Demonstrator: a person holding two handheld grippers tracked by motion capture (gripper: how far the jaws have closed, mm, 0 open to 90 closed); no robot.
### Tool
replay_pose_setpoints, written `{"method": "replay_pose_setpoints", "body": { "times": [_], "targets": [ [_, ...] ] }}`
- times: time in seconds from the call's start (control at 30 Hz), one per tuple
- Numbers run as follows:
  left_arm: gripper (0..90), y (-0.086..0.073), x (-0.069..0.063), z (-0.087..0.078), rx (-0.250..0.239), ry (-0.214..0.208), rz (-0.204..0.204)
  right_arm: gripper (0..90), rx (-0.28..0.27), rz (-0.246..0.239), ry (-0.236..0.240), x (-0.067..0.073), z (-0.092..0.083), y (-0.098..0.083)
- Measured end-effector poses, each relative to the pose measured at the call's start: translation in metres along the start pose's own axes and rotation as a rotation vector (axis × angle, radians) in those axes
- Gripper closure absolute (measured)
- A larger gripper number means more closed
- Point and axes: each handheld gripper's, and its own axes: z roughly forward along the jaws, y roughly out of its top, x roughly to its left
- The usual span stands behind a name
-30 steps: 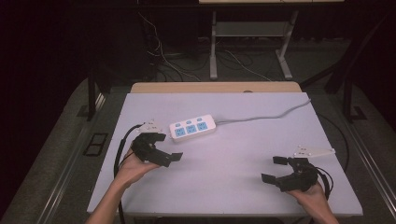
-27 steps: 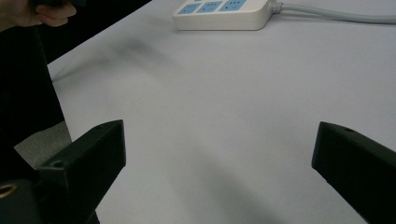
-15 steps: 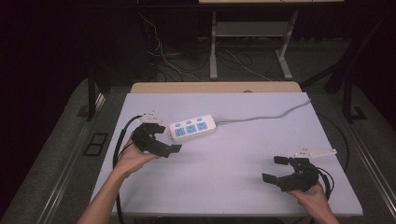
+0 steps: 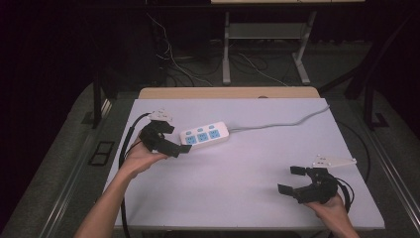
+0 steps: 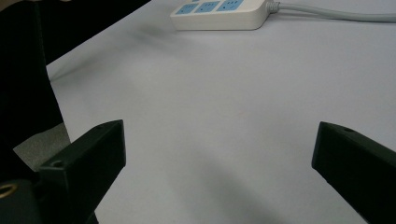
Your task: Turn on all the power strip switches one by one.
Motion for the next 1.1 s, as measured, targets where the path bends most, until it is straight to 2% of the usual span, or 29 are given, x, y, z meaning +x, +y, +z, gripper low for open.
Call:
{"method": "replay_pose_setpoints", "body": {
  "times": [0.4, 0.83, 1.1],
  "targets": [
    [0.4, 0.012, 0.016, 0.006, 0.037, 0.004, -0.001, 2.7, 0.004, 0.001, -0.001, 0.0, 0.0, 0.0],
    [5.3, 0.026, 0.04, 0.02, 0.1, 0.04, -0.004, 2.6, 0.007, 0.005, -0.005, -0.002, 0.0, 0.0],
    [19.6, 0.024, 0.053, 0.028, 0.094, 0.056, -0.015, 2.6, 0.009, 0.001, -0.012, -0.002, 0.0, -0.001]
  ]
}}
